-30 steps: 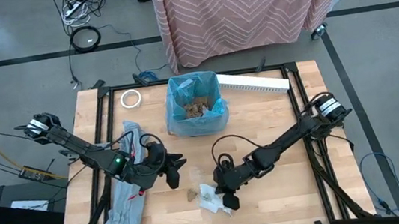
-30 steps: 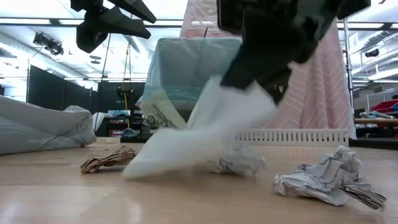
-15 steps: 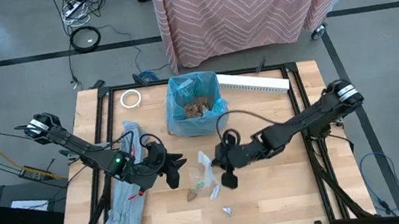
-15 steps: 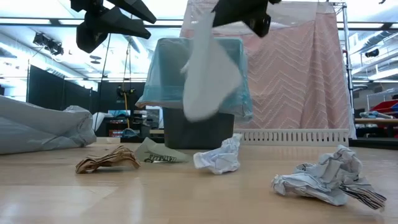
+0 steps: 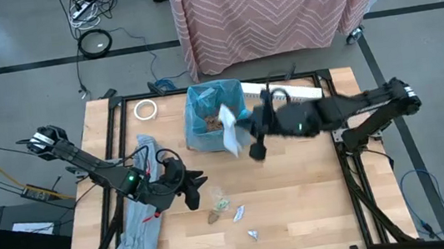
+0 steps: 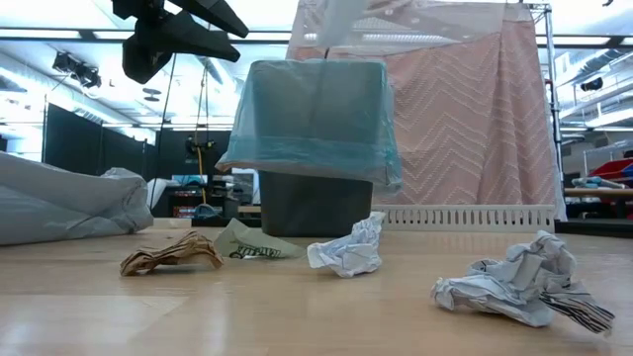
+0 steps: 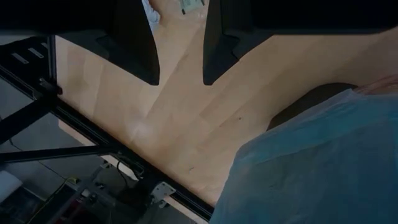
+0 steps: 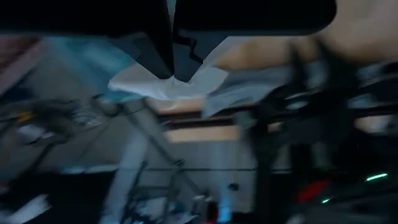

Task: Place trash/remove bag and relplace
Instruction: Put the white table napkin into the trash bin

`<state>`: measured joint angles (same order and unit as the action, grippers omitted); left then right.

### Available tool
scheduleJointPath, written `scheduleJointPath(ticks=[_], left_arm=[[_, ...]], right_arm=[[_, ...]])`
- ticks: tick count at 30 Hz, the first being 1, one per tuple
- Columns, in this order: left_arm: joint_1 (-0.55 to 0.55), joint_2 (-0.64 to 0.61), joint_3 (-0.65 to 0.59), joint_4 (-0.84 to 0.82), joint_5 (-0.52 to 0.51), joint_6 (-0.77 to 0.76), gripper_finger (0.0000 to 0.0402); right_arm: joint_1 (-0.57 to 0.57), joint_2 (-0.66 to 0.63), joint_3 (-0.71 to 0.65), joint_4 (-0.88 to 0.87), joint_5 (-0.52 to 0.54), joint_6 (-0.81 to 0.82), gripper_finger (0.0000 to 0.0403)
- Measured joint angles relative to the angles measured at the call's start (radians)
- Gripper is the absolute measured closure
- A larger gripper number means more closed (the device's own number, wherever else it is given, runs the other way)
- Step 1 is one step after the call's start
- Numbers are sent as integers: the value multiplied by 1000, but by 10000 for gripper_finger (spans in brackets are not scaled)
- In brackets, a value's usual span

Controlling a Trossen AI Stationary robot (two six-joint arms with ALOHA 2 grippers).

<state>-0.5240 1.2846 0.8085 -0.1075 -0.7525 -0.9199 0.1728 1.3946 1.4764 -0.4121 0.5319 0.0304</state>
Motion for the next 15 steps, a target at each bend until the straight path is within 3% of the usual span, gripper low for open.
scheduleJointPath(ticks=[3, 8, 15], left_arm=[[0, 0, 0, -3, -11, 0, 271], [0, 0, 0, -6, -43, 0, 271], [0, 0, 0, -31, -61, 0, 271]], right_arm=[[-88, 7, 35, 15, -10, -73, 403], [-219, 9, 10, 19, -157, -43, 403], [-290, 11, -68, -9, -298, -23, 402]])
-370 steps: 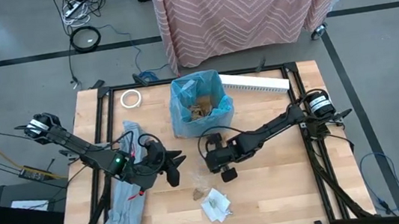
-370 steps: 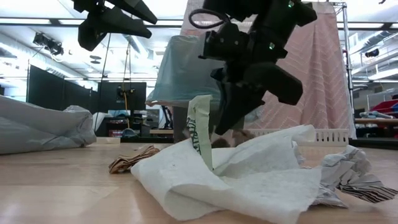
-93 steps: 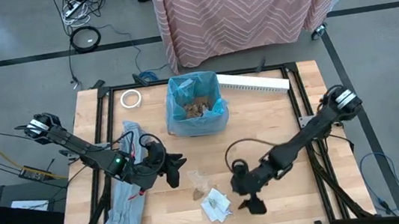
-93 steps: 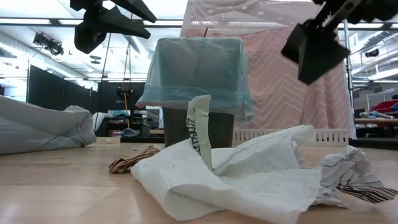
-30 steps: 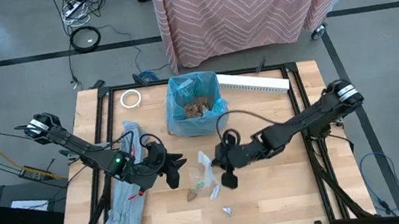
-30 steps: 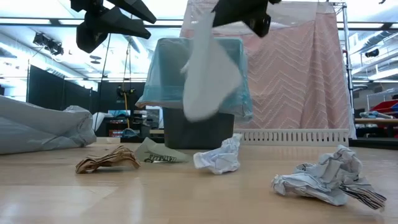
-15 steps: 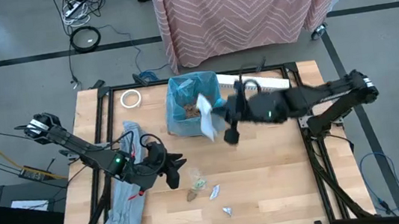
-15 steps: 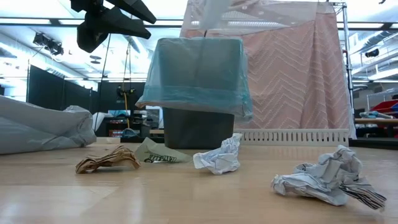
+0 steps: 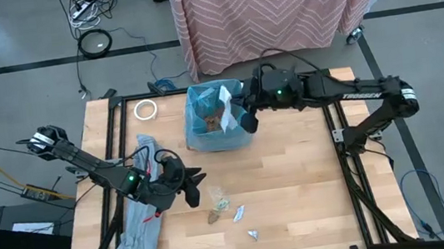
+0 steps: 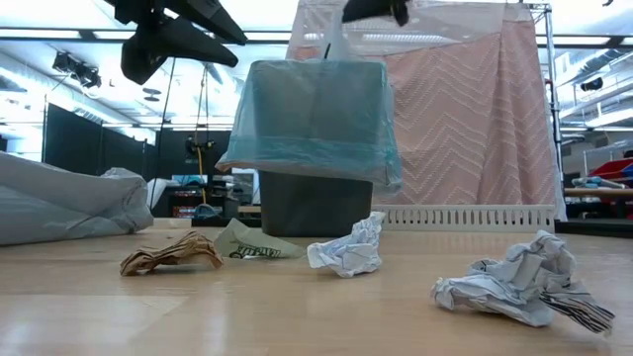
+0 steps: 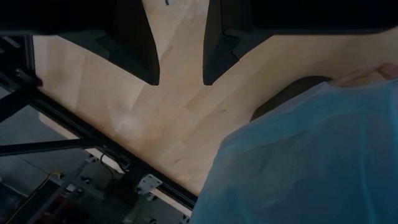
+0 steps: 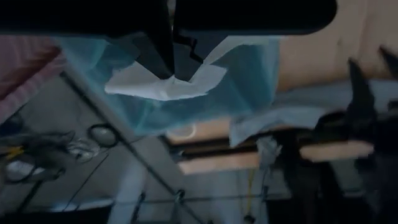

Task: Place trash/remove bag and relplace
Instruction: Put the white table napkin into the trash bin, then put the transparent plastic into the trash bin

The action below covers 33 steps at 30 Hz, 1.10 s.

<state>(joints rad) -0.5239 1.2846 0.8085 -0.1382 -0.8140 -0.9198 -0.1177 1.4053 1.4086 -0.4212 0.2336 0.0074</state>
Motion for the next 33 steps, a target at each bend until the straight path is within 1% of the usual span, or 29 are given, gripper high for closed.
scheduleJointPath(ticks=[2, 4, 6, 9, 11, 12, 15, 16, 18, 20, 22, 24, 29, 33], left_arm=[[0, 0, 0, -3, 0, 0, 271], [0, 0, 0, -10, 0, 0, 271], [0, 0, 0, -11, 0, 0, 271], [0, 0, 0, -11, 0, 0, 271], [0, 0, 0, -11, 0, 0, 271], [0, 0, 0, -11, 0, 0, 271], [0, 0, 0, -9, 30, 0, 271], [0, 0, 0, -10, 58, 5, 271], [0, 14, 0, 2, 131, 51, 271], [0, 40, 0, 23, 225, 130, 270], [0, 78, 0, 62, 322, 205, 269], [0, 122, 0, 84, 379, 234, 268], [29, 253, 0, 118, 394, 186, 259], [47, 323, -1, 235, 394, 291, 252]], right_arm=[[-8, 1, -19, -10, -19, 0, 396], [-14, 1, -24, -18, -20, 0, 378], [-18, 0, -23, -28, -20, 0, 348], [-20, -2, -23, -30, -31, 11, 288], [-14, -11, -23, -36, -100, 44, 246], [-5, -17, -22, -36, -155, 69, 226], [56, -31, -20, -53, -308, 142, 187], [89, -32, -20, -72, -336, 151, 180], [159, -32, -20, -133, -345, 150, 176], [225, -31, -20, -216, -308, 134, 176], [275, -31, -20, -298, -247, 131, 178], [315, -31, -20, -359, -198, 157, 178], [375, -31, -20, -388, -173, 248, 170], [399, -31, -20, -394, -149, 299, 165]])
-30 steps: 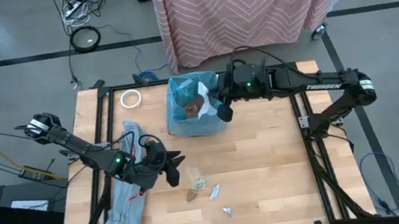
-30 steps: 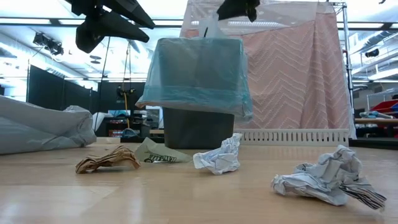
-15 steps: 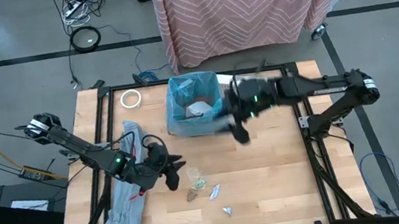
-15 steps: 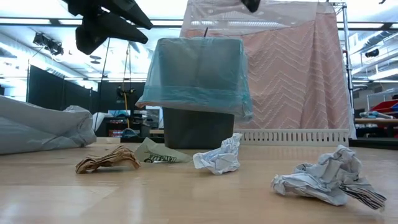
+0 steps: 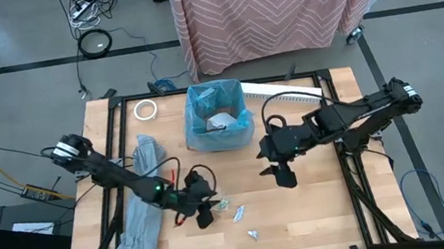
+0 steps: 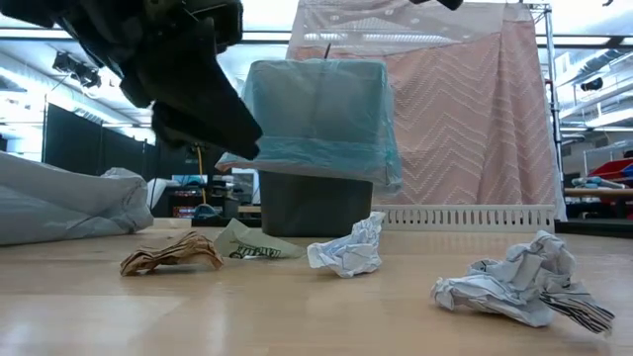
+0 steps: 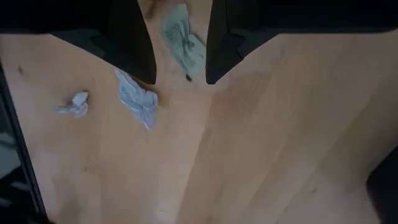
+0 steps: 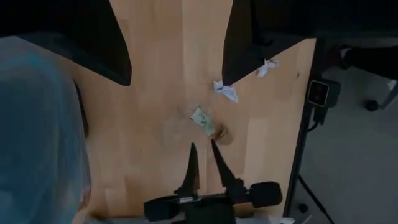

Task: Place trash/remove bag and relplace
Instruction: Put the transparent plastic into the trash bin

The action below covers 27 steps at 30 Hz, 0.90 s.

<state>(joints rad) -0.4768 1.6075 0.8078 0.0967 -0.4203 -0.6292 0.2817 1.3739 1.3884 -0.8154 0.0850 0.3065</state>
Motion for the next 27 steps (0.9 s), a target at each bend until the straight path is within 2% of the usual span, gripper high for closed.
scheduleJointPath(ticks=[8, 13, 16, 22, 25, 27], left_arm=[[5, 106, 2, -15, -32, 109, 251], [12, 181, 2, 69, -42, 178, 251], [18, 227, 2, 88, -40, 165, 251], [27, 294, 6, 119, -24, 41, 255], [39, 295, 6, 115, -8, 17, 281], [45, 295, 6, 114, 0, 13, 319]], right_arm=[[39, 0, 0, -48, -11, 64, 167], [53, 0, 0, -47, -36, 100, 168], [60, 0, 0, -47, -37, 115, 172], [76, 0, 0, -28, -75, 186, 184], [93, 0, 0, -13, -81, 200, 192], [105, 0, 0, 2, -78, 200, 198]])
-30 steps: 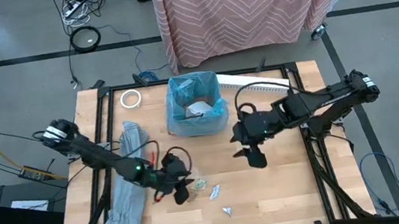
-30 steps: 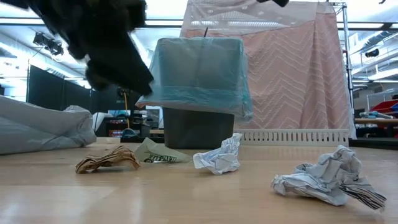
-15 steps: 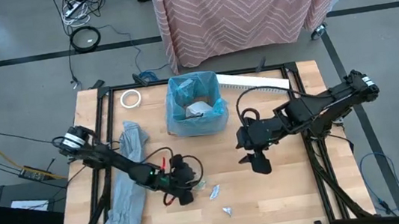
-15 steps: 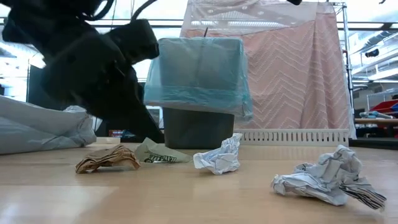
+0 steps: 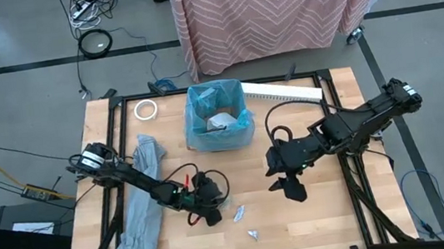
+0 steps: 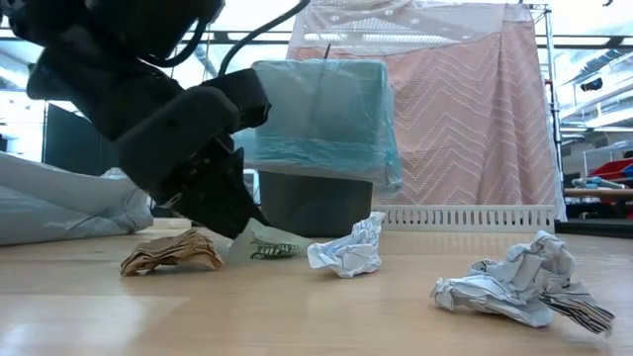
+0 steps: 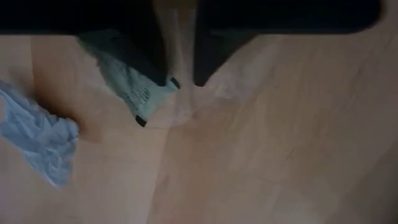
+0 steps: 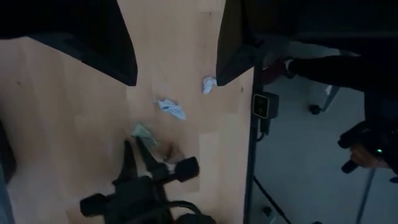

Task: Place trash/remove bag and relplace
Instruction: Put the transparent plastic into the trash bin

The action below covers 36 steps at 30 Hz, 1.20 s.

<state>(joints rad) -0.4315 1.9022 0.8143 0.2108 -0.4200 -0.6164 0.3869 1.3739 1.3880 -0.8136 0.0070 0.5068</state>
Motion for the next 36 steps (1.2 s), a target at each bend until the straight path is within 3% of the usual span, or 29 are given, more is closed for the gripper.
scheduleJointPath(ticks=[3, 6, 12, 24, 30, 36], left_arm=[[9, 0, 0, 18, 46, -44, 384], [18, 4, -3, 62, 62, -104, 395], [42, -44, 8, 123, 55, -200, 399], [88, -202, 167, 23, 24, -119, 400], [111, -239, 245, -27, -32, -125, 401], [154, -237, 297, -27, 36, -121, 401]], right_arm=[[7, 0, 0, 12, 10, 1, 209], [11, 0, 0, 12, 16, 14, 220], [12, -2, 0, 12, 16, 16, 241], [9, -69, -1, 13, 95, -36, 252], [11, -92, -1, 29, 96, -180, 238], [10, -70, 0, 109, 109, -374, 209]])
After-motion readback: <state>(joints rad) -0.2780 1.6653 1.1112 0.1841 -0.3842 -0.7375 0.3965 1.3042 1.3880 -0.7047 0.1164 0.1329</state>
